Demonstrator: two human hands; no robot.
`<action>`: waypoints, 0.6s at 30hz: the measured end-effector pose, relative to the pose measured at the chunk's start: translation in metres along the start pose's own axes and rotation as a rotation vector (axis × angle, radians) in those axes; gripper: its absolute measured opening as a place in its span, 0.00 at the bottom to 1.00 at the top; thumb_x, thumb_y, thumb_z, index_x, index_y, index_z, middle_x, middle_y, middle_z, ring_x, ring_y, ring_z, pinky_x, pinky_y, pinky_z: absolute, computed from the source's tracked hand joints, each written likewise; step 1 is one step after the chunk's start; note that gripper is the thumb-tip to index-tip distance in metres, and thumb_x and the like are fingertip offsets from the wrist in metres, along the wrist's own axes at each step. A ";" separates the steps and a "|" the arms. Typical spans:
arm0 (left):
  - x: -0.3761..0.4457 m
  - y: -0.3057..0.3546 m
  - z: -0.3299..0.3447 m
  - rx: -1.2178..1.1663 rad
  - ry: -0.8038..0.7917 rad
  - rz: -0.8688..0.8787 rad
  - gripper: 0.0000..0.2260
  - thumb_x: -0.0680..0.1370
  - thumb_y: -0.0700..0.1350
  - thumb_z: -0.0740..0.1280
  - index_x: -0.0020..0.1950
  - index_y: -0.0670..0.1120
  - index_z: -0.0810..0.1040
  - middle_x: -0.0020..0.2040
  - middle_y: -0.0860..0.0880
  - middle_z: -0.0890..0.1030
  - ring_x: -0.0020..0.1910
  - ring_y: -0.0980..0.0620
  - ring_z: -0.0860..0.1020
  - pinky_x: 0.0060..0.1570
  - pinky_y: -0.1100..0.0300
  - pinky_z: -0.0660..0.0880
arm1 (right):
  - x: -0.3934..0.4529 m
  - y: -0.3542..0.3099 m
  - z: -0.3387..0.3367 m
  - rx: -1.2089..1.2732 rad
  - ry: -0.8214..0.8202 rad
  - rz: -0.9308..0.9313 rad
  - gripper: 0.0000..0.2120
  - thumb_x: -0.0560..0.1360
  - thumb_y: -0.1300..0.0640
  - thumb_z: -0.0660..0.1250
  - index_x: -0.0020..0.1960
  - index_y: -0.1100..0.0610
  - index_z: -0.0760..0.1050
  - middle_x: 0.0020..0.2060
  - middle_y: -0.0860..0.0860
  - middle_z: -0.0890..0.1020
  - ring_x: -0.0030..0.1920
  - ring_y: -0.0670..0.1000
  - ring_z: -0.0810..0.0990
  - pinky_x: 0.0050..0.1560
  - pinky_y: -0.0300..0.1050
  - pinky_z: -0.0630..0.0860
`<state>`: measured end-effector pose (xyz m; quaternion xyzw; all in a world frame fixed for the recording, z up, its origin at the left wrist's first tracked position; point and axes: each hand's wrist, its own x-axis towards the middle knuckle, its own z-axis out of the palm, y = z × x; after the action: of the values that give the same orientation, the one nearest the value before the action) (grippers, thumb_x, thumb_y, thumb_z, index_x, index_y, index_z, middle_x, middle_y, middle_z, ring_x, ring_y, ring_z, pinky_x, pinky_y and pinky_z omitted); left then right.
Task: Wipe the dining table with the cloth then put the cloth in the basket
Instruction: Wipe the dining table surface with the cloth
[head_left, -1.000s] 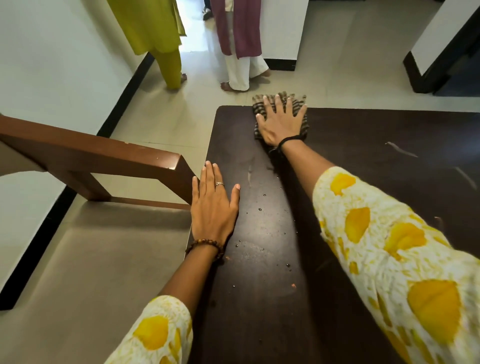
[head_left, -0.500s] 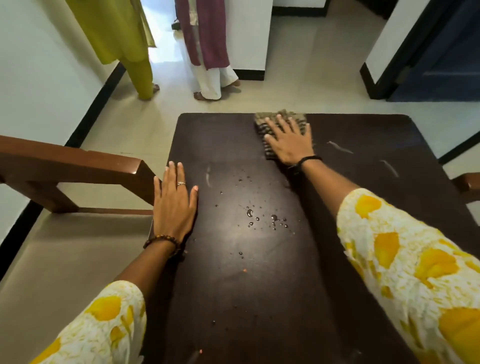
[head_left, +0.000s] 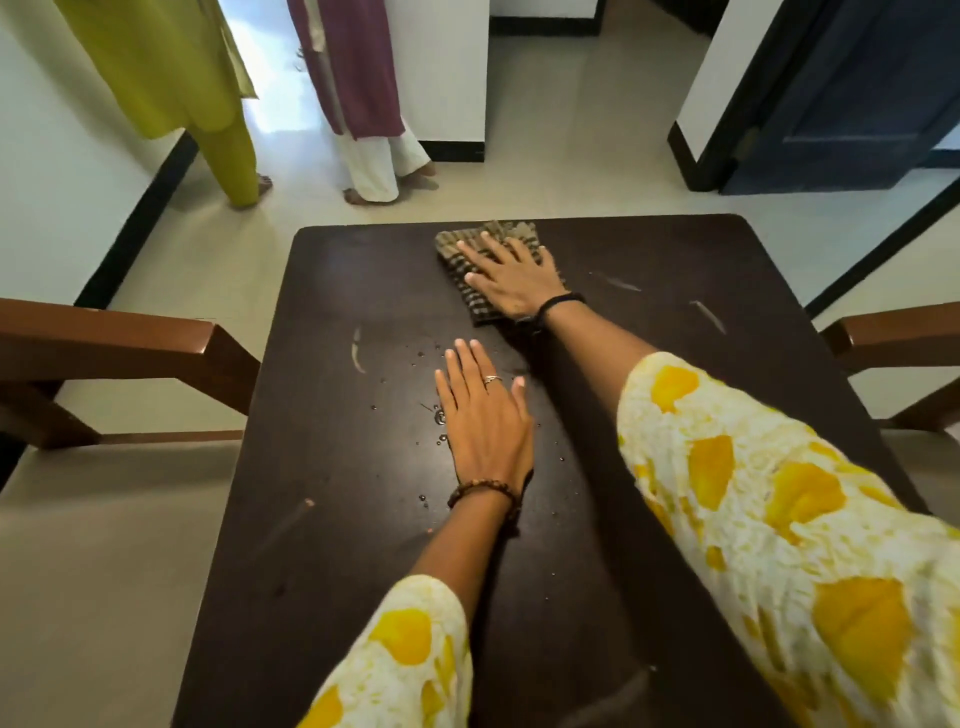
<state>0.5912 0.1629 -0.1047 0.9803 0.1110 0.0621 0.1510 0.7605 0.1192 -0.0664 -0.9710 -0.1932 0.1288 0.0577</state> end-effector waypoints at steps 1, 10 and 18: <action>0.000 0.000 0.000 0.002 -0.004 -0.007 0.32 0.76 0.55 0.33 0.74 0.37 0.47 0.75 0.39 0.51 0.75 0.43 0.49 0.70 0.51 0.39 | -0.007 0.019 -0.001 -0.001 0.025 0.021 0.24 0.81 0.43 0.45 0.75 0.41 0.45 0.77 0.48 0.47 0.76 0.56 0.47 0.72 0.63 0.45; -0.003 0.003 -0.004 0.052 -0.046 0.004 0.29 0.78 0.54 0.35 0.75 0.39 0.46 0.76 0.40 0.48 0.74 0.41 0.46 0.72 0.48 0.42 | -0.048 0.102 -0.001 0.128 0.213 0.589 0.23 0.81 0.45 0.47 0.75 0.42 0.49 0.77 0.50 0.50 0.75 0.58 0.47 0.71 0.66 0.42; -0.001 0.005 -0.009 0.060 -0.081 0.017 0.25 0.81 0.52 0.41 0.75 0.41 0.42 0.76 0.41 0.42 0.74 0.42 0.40 0.71 0.49 0.38 | -0.035 0.031 0.011 -0.071 0.183 -0.003 0.23 0.81 0.45 0.47 0.75 0.42 0.49 0.76 0.50 0.53 0.75 0.57 0.52 0.71 0.66 0.48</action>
<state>0.5898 0.1605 -0.0952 0.9870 0.0985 0.0199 0.1252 0.7375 0.0776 -0.0744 -0.9798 -0.1930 0.0325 0.0411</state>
